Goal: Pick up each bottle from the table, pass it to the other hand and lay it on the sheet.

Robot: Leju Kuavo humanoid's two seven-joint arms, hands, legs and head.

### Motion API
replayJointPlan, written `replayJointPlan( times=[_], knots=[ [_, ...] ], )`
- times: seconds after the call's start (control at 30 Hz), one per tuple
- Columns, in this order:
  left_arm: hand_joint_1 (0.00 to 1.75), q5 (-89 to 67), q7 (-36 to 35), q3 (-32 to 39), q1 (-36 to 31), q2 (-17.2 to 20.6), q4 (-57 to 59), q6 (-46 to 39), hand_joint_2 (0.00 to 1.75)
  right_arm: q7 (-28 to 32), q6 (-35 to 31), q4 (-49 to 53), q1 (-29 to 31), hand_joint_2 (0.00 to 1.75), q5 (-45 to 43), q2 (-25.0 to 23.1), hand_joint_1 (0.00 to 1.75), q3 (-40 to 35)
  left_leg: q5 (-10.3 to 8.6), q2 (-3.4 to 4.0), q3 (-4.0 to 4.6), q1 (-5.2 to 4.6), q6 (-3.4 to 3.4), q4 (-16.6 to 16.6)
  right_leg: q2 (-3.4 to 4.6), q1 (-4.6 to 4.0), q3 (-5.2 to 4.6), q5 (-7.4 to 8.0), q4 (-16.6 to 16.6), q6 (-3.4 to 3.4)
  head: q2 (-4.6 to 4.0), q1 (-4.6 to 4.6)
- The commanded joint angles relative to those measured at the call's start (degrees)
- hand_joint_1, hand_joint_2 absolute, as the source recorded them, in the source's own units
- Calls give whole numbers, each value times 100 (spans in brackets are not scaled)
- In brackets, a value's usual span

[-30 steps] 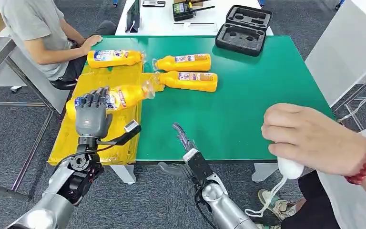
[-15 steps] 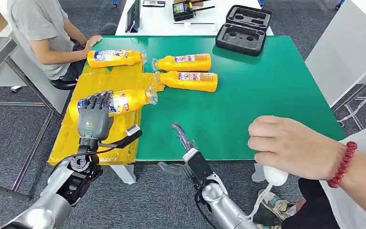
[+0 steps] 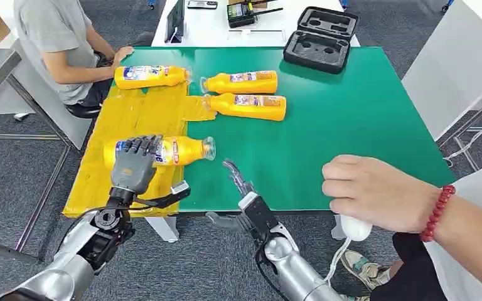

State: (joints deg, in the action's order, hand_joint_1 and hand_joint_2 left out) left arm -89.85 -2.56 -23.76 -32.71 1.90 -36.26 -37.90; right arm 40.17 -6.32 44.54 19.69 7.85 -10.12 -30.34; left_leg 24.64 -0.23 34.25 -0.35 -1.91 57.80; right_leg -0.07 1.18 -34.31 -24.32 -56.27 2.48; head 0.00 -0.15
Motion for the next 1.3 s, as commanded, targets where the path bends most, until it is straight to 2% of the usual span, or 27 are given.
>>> replayJointPlan(
  times=[0.03,0.37,0.4,0.43,0.47,0.5,0.63,0.67,0.7,0.73,1.03,1.3],
  knots=[
    [175,56,563,113,-513,-151,1667,-210,175,-17,-36,-377,279,175,-120,113,0,-258,6,2,-14,8,9,1,2,-8,18,-3,3,-9,0,-2],
    [171,114,489,305,-629,-307,2283,-114,175,-17,-135,-277,103,175,-138,168,0,-237,4,-7,-12,8,8,0,-7,-8,18,-4,5,-9,0,0],
    [161,114,489,305,-629,-307,2283,-114,175,-17,-135,-277,103,175,-138,168,0,-237,4,-3,-10,7,8,1,-4,-8,15,-3,4,-8,0,0],
    [141,60,467,279,-628,-301,2299,-40,175,-17,-149,-268,98,175,-128,167,0,-252,9,-6,-20,13,12,3,-7,-14,28,-7,5,-13,0,0],
    [140,104,490,329,-612,-299,2301,-22,175,-17,-160,-273,102,175,-132,159,0,-250,3,-6,-7,8,8,2,-7,-8,13,-4,3,-8,0,0],
    [126,113,496,343,-604,-294,2303,-21,175,-17,-172,-275,103,175,-132,155,0,-247,9,-4,-19,14,13,4,-6,-15,26,-8,4,-13,0,0],
    [126,113,496,343,-604,-294,2303,-21,175,-17,-172,-275,103,175,-132,155,0,-247,7,3,-18,9,11,0,2,-10,21,-4,5,-11,0,-2],
    [94,113,496,343,-604,-294,2303,-21,175,-17,-172,-275,103,175,-132,155,0,-247,5,0,-12,8,9,2,-1,-9,16,-3,4,-9,0,0],
    [19,80,474,331,-600,-280,2313,-5,175,-17,-176,-278,108,175,-136,151,0,-245,2,-1,-9,5,7,-1,-2,-5,11,-1,3,-7,0,0],
    [0,80,474,331,-600,-280,2313,-5,175,-17,-176,-278,108,175,-136,151,0,-245,6,1,-19,10,11,0,-1,-10,22,-4,5,-11,0,0],
    [0,-15,352,59,-611,-221,2321,18,175,-17,-213,-329,137,175,-174,153,0,-213,6,2,-19,8,10,0,1,-8,22,-4,4,-10,0,0],
    [0,14,358,112,-617,-196,2317,-3,175,-17,-233,-344,129,175,-191,146,0,-190,6,4,-16,7,9,0,3,-8,18,-3,4,-10,0,-2]
  ],
)
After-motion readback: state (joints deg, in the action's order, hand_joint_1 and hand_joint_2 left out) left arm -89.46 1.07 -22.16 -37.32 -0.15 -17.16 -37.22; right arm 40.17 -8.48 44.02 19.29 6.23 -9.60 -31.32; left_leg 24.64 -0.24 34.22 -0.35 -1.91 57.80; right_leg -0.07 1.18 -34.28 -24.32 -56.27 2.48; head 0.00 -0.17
